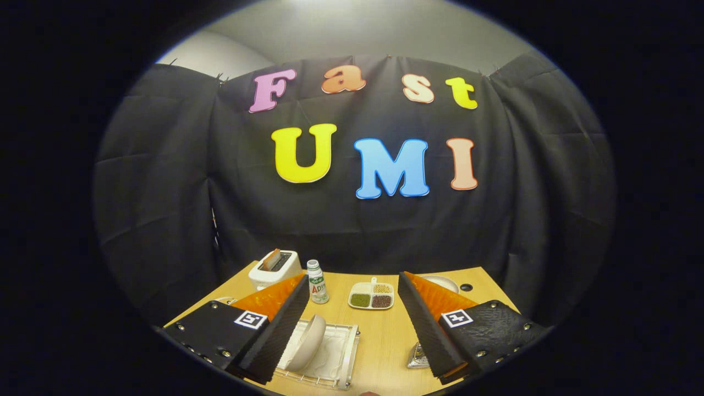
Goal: Take the plate from the dish rack, then take the spoon from the basket and place it into the plate.
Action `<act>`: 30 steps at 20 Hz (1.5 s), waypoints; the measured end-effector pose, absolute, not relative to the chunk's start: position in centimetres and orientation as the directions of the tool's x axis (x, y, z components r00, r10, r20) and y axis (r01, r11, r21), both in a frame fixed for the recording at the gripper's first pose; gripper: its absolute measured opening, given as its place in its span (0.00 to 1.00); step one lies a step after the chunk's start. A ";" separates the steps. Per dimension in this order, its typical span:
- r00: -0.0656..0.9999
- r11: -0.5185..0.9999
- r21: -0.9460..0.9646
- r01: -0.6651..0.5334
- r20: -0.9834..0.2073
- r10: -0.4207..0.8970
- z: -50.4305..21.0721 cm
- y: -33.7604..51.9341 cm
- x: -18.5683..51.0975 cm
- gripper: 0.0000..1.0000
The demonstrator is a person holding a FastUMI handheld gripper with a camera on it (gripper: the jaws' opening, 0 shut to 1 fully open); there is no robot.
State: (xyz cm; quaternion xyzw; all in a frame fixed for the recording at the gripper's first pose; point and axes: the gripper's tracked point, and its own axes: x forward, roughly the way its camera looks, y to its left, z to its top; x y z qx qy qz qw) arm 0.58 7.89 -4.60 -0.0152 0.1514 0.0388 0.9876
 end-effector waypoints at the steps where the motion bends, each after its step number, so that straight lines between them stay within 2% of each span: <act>1: 0.941 0.996 -0.010 -0.088 -0.329 0.080 -5.4 8.4 0.7 0.99; 6: 0.869 0.995 0.021 -0.093 -0.486 0.091 -10.2 10.7 1.3 1.00; 13: 0.777 0.996 0.071 -0.045 -0.624 0.079 -15.6 12.6 2.2 1.00; 19: 0.651 1.000 0.021 0.003 -0.759 0.014 -20.9 12.9 2.3 1.00; 23: 0.597 0.999 -0.027 0.036 -0.801 -0.043 -24.1 13.4 2.5 0.99; 25: 0.571 0.997 -0.056 0.045 -0.818 -0.072 -25.3 13.6 2.6 0.91; 27: 0.545 0.994 -0.081 0.070 -0.832 -0.106 -26.5 13.4 2.5 0.89; 28: 0.533 0.993 -0.088 0.074 -0.838 -0.114 -27.0 13.5 2.3 0.77; 29: 0.513 0.991 -0.101 0.083 -0.848 -0.130 -27.6 13.5 2.0 0.73; 30: 0.498 0.992 -0.091 0.092 -0.858 -0.125 -27.3 13.8 1.6 0.60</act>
